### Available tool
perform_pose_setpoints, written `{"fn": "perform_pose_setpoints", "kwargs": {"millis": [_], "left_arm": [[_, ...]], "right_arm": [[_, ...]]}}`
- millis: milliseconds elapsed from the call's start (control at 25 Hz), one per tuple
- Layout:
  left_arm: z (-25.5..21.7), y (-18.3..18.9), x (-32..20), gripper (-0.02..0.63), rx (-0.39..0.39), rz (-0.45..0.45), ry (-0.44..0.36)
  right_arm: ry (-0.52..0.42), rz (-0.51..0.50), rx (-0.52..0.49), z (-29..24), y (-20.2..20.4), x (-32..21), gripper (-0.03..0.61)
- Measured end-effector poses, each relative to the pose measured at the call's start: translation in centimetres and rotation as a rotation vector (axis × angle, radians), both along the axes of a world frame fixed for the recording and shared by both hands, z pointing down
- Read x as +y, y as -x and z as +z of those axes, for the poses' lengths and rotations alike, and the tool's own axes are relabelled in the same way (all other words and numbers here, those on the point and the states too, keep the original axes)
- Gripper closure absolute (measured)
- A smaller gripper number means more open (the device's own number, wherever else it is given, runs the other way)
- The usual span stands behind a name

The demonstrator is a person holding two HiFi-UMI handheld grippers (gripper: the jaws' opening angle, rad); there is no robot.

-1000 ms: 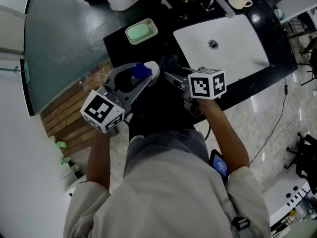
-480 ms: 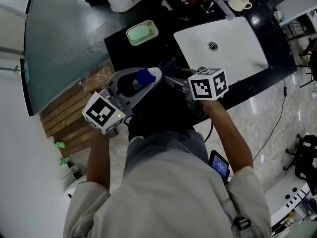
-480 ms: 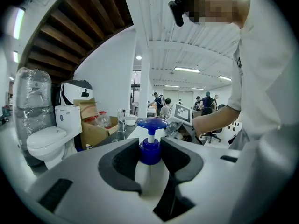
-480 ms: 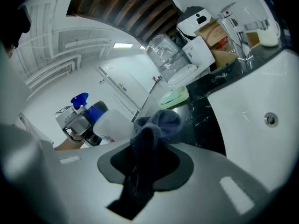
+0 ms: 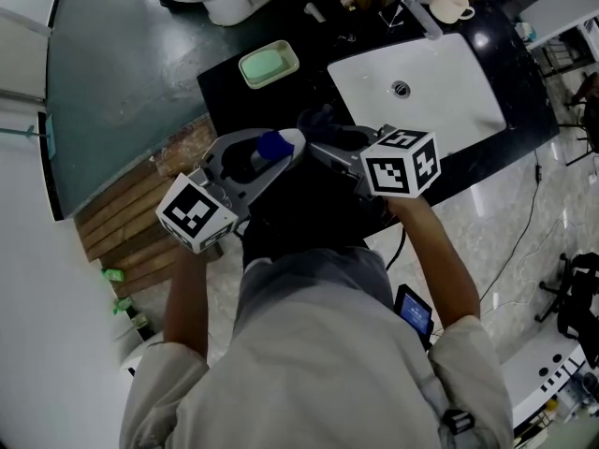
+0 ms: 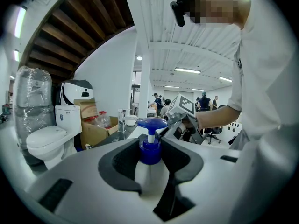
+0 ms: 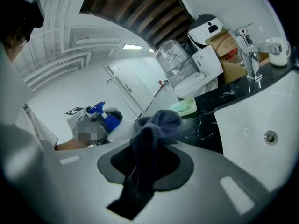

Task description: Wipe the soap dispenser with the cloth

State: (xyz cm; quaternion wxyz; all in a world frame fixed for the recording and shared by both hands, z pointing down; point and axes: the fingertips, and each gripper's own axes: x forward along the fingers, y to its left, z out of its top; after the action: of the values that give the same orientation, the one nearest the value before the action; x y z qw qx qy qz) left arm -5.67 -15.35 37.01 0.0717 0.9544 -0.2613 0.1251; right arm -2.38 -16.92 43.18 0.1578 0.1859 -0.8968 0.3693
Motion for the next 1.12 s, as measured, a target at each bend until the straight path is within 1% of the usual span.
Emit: {"fn": "perform_pose_setpoints", "kwargs": {"millis": [120,240,560,760,1120], "left_arm": [[0.0,0.0,0.0,0.471,0.002,-0.002,-0.001],[0.0,0.0,-0.1,0.471,0.011,-0.002,0.003],[0.0,0.0,-0.1,0.471,0.015,0.0,-0.004],[0.0,0.1,-0.1,0.471,0.011,-0.006,-0.001],[0.1,0.1,-0.2,0.471,0.016,-0.014,-0.006]], "right_arm": [[-0.042,-0.015,0.02,-0.6,0.1,0.0,0.502],[-0.054,-0.018,0.017,-1.0,0.0,0.0,0.502],[-0.059,0.0,-0.034,-2.8,-0.2,-0.4,0.502],[-0.089,-0.002,-0.053,-4.4,-0.1,-0.5,0.502],[-0.131,-0.014,-0.128,-7.7,0.2,-0.2,0.502]]}}
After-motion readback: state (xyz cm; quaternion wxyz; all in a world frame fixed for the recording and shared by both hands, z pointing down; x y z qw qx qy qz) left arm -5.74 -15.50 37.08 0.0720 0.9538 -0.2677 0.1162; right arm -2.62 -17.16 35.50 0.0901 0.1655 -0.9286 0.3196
